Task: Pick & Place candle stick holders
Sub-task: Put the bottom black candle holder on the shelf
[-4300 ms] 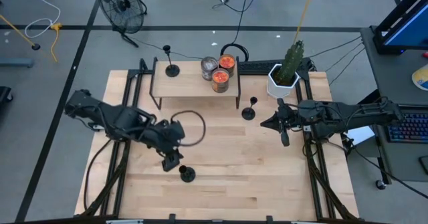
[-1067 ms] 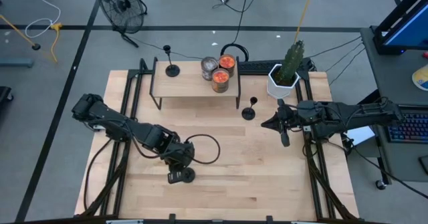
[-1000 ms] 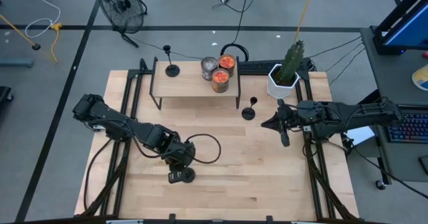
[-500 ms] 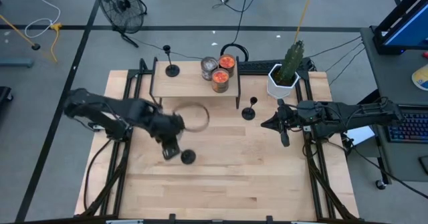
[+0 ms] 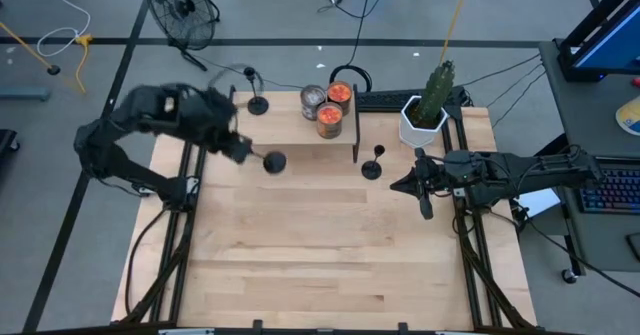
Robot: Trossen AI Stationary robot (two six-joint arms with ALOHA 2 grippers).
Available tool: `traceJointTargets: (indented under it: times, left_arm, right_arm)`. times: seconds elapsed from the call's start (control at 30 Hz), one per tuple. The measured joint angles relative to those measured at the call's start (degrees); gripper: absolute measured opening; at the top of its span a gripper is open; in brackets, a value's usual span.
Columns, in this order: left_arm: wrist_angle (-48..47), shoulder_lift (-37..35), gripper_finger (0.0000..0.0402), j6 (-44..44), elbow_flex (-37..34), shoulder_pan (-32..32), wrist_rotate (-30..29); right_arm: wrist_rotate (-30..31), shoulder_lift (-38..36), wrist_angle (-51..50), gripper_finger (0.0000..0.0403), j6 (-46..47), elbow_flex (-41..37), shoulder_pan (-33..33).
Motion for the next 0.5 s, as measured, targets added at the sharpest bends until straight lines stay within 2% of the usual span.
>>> traceJointTargets:
  times: [0.3, 0.5]
  left_arm:
    - [-0.5, 0.0, 0.0015, 3.4, 6.1, 11.4, -1.1]
    - [-3.5, 3.2, 0.0015, 8.2, 9.4, 17.2, -1.0]
  right_arm:
    - [0.0, 0.0, 0.0, 0.0004, 0.0, 0.0, 0.0]
    - [0.0, 0.0, 0.0, 0.0004, 0.0, 0.0, 0.0]
